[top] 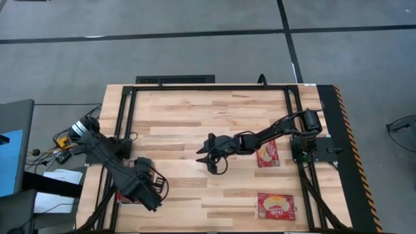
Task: Sort popcorn bags into baskets
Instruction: Put the red popcorn bag into the white bin
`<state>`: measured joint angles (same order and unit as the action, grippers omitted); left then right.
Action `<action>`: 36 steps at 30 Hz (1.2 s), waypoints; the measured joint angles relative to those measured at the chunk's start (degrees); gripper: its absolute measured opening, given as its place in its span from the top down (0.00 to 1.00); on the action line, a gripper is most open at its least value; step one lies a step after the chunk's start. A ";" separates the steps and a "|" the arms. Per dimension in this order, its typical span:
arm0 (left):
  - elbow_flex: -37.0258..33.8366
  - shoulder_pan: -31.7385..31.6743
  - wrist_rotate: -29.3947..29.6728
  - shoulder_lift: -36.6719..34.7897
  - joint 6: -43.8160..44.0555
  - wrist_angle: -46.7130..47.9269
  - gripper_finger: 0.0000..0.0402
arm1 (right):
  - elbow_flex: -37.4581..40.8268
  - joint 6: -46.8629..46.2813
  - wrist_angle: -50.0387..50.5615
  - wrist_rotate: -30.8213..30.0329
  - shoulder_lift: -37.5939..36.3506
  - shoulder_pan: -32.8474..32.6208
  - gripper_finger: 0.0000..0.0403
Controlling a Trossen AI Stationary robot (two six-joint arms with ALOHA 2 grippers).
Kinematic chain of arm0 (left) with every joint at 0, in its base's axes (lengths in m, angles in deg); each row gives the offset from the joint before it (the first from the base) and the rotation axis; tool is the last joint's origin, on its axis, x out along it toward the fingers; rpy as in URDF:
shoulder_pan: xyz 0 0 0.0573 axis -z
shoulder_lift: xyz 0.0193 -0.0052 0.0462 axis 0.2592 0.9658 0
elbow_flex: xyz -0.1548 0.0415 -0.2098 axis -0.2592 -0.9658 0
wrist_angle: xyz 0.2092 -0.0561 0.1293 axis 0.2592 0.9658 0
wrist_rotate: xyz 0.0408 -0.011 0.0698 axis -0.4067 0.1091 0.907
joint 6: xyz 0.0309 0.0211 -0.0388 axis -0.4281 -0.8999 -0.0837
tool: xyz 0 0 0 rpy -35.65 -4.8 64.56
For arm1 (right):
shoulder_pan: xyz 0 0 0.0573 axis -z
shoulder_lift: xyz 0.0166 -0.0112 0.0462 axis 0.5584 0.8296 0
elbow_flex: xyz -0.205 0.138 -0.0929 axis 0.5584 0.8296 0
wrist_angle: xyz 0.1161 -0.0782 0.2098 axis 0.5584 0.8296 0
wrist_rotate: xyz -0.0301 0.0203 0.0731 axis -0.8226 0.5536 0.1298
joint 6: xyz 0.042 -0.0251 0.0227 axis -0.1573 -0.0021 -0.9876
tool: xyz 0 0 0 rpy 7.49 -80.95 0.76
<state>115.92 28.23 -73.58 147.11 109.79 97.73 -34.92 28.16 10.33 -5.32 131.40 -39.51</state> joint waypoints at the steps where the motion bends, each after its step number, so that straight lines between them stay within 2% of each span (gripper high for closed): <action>1: 0.00 0.33 -0.28 0.11 0.26 0.00 0.98 | 0.00 0.00 0.39 0.00 0.00 -0.10 0.51; 6: 0.00 1.06 -1.52 0.14 1.33 0.20 0.97 | 0.00 0.00 1.62 0.02 0.00 -0.44 0.54; 11: -0.71 0.47 2.88 0.15 1.13 0.13 0.97 | 0.00 0.00 1.62 0.04 0.02 -0.41 0.56; 15: -3.97 -0.90 3.02 0.32 2.23 -0.62 0.95 | 0.00 0.01 1.93 0.07 0.02 -0.39 0.56; 21: -8.53 -1.15 -2.57 0.32 5.02 -3.38 0.91 | 0.04 0.02 4.05 0.17 0.04 -0.41 0.55; 26: -9.05 -0.51 -6.02 0.27 5.75 -3.33 0.91 | 0.04 0.04 4.03 0.17 0.04 -0.32 0.54; 36: -9.80 -0.51 -4.84 0.30 5.45 -2.14 0.90 | 0.04 0.07 4.22 0.15 0.05 0.14 0.55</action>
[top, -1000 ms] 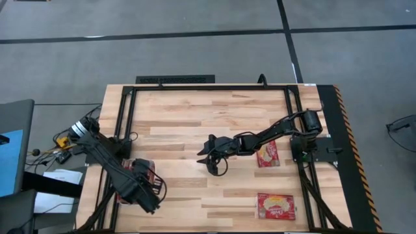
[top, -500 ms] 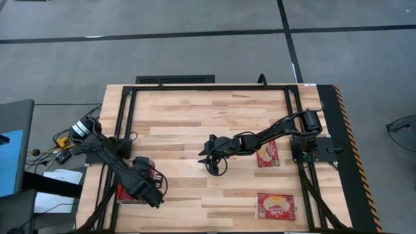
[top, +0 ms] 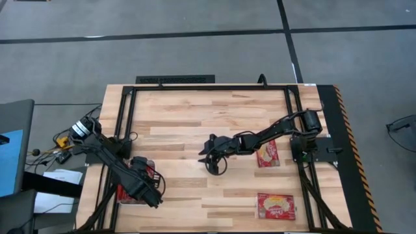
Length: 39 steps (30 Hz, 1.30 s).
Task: Sort popcorn bags into baskets
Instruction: Put the red popcorn bag into the white bin
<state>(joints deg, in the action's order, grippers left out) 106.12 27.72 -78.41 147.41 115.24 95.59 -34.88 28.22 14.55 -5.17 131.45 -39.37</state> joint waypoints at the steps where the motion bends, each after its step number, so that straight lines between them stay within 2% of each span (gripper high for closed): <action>1: -0.09 0.00 -0.17 0.00 -0.10 0.00 0.89 | 0.00 0.00 0.10 0.00 0.00 0.00 0.55; 13: -0.61 0.02 -3.43 0.00 -6.85 1.87 0.79 | 0.00 -0.28 1.88 0.02 0.01 0.00 0.50; 22: -0.61 0.02 -8.59 0.00 -15.38 2.24 0.70 | 0.00 -0.74 2.96 0.02 0.01 0.07 0.51; 30: -0.61 0.02 -8.30 -0.02 -18.92 2.20 0.62 | -0.04 -1.50 4.20 0.00 -1.08 0.34 0.51; 32: -0.61 0.03 -7.92 -0.04 -19.90 2.24 0.61 | 0.14 -1.55 7.17 -0.11 -2.52 0.65 0.51; 39: 0.72 0.04 -6.23 -0.07 -22.37 2.42 0.56 | 0.02 -0.07 13.07 -5.33 -7.09 0.74 0.50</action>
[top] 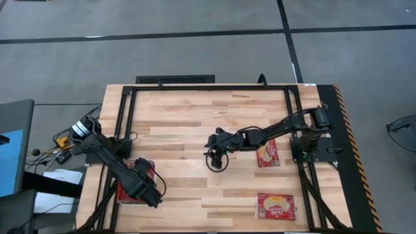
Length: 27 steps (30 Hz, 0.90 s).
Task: Sort popcorn bags into baskets
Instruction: Put the red popcorn bag into the white bin
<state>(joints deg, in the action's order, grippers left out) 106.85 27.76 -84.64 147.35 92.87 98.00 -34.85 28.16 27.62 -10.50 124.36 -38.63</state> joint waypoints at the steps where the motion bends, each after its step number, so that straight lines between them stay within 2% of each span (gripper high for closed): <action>1: 0.62 0.00 0.60 0.00 0.01 -0.04 0.56 | 0.00 0.22 1.20 -0.69 -0.86 0.02 0.50; 12: 9.85 -0.02 7.56 -0.04 -1.61 -0.13 0.54 | 0.40 1.70 10.35 -2.92 -3.31 0.71 0.51; 19: 10.80 -0.64 9.95 -1.50 -3.39 -0.16 0.54 | 6.76 -1.21 12.86 -5.29 -8.72 0.16 0.52; 22: 10.82 -1.47 17.17 -2.17 -4.67 -0.25 0.54 | 11.22 -4.53 14.79 -5.59 -13.89 0.18 0.52; 25: 10.84 -2.73 29.56 -2.23 -8.82 -2.76 0.54 | 15.34 -9.56 21.78 -8.19 -20.63 -0.25 0.52; 27: 10.58 -4.16 37.86 -2.23 -15.83 -8.36 0.54 | 17.40 -14.96 30.47 -10.97 -24.90 -0.53 0.52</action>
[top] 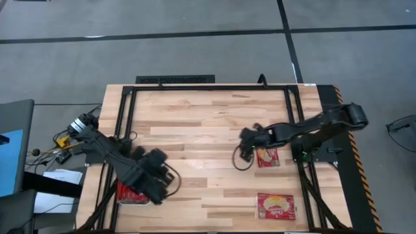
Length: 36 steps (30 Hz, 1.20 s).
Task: Sort popcorn bags into baskets
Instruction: Put the red popcorn bag into the white bin
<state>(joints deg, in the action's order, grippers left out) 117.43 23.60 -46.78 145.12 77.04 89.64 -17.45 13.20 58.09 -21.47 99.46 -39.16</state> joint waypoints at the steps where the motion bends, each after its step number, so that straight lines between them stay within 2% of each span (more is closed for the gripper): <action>1: -0.56 -1.00 2.78 -0.02 -4.55 -3.80 0.54 | 0.65 -3.23 4.52 -1.26 -1.83 -0.12 0.53; 3: -1.50 -3.34 5.71 0.07 -14.75 -12.22 0.54 | 1.62 -10.10 14.76 -2.34 -5.41 -0.27 0.53; 6: -4.67 -7.26 6.18 0.02 -29.68 -26.08 0.54 | 3.28 -20.46 25.89 -3.31 -9.62 -0.92 0.53; 10: -10.97 -12.59 2.32 0.06 -44.78 -43.28 0.54 | 5.97 -31.18 34.36 -3.18 -14.06 -3.21 0.51; 12: -14.73 -14.94 -0.31 0.07 -49.10 -50.13 0.54 | 7.44 -35.32 35.52 -2.83 -15.68 -4.95 0.51; 15: -19.41 -17.74 -2.05 0.11 -52.78 -57.74 0.54 | 10.14 -40.50 35.44 0.84 -17.25 -7.21 0.50; 22: -26.22 -20.27 -2.55 0.11 -54.78 -66.24 0.54 | 13.96 -48.30 29.86 4.02 -15.73 -11.33 0.51; 25: -26.85 -20.36 -2.58 0.11 -54.84 -66.72 0.54 | 14.90 -48.27 25.91 4.08 -14.79 -12.08 0.54; 28: -26.82 -20.36 -2.40 0.11 -55.57 -66.96 0.54 | 16.64 -46.04 16.89 4.09 -14.87 -11.94 0.60; 34: -26.82 -20.23 -0.49 0.11 -57.52 -69.26 0.54 | 17.50 -24.69 -8.36 6.22 -14.69 -12.04 0.85; 36: -26.82 -20.23 0.99 0.11 -57.40 -69.88 0.54 | 17.22 -18.81 -12.51 6.55 -14.72 -11.99 0.93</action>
<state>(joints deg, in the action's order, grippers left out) 90.61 3.37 -45.79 145.23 19.63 19.77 -0.23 -5.61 45.57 -14.92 84.73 -51.16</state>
